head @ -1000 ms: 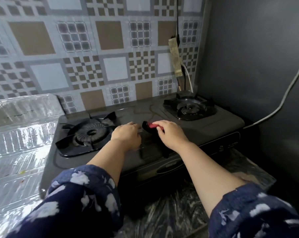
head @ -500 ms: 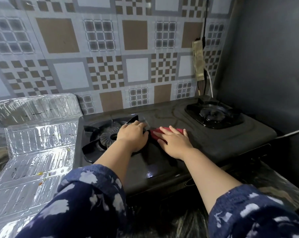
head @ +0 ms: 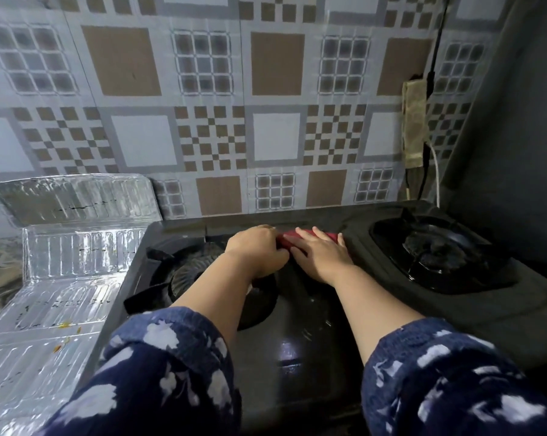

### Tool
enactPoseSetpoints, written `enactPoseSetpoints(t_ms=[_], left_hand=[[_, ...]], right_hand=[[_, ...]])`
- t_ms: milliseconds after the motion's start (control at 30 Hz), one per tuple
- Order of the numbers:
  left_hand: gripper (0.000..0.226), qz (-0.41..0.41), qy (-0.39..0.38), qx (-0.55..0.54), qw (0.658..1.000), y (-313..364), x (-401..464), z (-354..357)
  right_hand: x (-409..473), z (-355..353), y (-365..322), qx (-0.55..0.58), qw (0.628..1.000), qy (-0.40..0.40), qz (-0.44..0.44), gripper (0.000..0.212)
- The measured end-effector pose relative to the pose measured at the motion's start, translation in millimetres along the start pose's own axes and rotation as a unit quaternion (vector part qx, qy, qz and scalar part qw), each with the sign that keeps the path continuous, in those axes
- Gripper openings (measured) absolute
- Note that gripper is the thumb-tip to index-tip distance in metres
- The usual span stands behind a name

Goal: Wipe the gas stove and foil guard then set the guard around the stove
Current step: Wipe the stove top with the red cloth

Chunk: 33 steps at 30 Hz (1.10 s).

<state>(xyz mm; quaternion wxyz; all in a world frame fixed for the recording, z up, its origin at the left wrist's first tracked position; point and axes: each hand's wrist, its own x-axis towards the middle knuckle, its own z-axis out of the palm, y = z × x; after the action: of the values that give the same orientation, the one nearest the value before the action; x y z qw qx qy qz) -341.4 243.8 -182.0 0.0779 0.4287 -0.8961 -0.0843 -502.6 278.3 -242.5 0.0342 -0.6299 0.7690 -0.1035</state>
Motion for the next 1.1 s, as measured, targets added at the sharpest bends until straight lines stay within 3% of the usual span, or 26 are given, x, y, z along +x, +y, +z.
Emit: enactPoseSetpoints(t_ms=[200, 467, 600, 767, 967, 1100], left_hand=[[0.044, -0.041, 0.014, 0.053, 0.998, 13.8, 45.1, 12.7], [0.042, -0.045, 0.005, 0.038, 0.998, 42.4, 84.9, 30.4], [0.043, -0.045, 0.002, 0.033, 0.998, 53.1, 89.4, 32.9], [0.045, -0.036, 0.003, 0.022, 0.999, 58.1, 92.1, 36.1], [0.054, -0.032, 0.011, 0.015, 0.999, 60.1, 96.7, 43.0], [0.056, -0.036, 0.004, 0.027, 0.999, 65.0, 100.9, 48.9]], right_hand=[[55.2, -8.2, 41.3, 0.009, 1.000, -0.017, -0.020, 0.045], [98.3, -17.1, 83.6, 0.009, 0.998, -0.064, 0.017, 0.045], [105.8, -36.1, 85.9, 0.003, 0.989, -0.148, 0.004, 0.050], [113.9, -66.6, 95.5, -0.097, 0.957, -0.268, -0.057, 0.071], [128.2, -72.4, 117.6, -0.089, 0.936, -0.317, -0.124, 0.075], [142.2, -80.3, 142.3, -0.058, 0.933, -0.337, -0.115, 0.079]])
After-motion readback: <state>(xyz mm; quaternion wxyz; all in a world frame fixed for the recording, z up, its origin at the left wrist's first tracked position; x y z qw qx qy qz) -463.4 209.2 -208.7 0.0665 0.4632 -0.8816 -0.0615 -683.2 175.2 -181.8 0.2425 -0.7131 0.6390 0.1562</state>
